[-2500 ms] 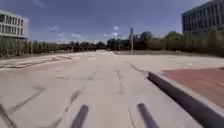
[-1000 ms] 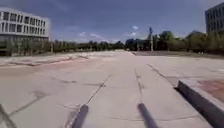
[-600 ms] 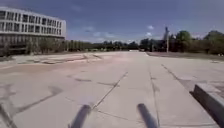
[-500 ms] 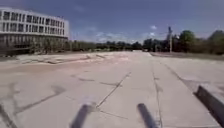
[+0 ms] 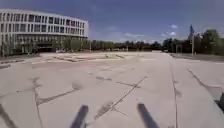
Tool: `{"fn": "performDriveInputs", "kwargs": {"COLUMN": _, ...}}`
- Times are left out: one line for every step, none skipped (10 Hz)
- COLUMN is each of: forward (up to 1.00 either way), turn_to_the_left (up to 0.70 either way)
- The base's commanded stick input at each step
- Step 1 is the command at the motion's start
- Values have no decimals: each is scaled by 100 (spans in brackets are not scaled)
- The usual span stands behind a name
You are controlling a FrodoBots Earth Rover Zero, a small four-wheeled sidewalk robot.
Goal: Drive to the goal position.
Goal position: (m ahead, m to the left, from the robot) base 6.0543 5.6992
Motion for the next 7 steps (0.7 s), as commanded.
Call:
{"fn": "performDriveInputs", "kwargs": {"forward": 70, "turn_to_the_left": 16}}
{"fn": "performDriveInputs", "kwargs": {"forward": 70, "turn_to_the_left": 0}}
{"fn": "performDriveInputs", "kwargs": {"forward": 70, "turn_to_the_left": 0}}
{"fn": "performDriveInputs", "kwargs": {"forward": 70, "turn_to_the_left": 0}}
{"fn": "performDriveInputs", "kwargs": {"forward": 70, "turn_to_the_left": 0}}
{"fn": "performDriveInputs", "kwargs": {"forward": 70, "turn_to_the_left": 0}}
{"fn": "performDriveInputs", "kwargs": {"forward": 70, "turn_to_the_left": 0}}
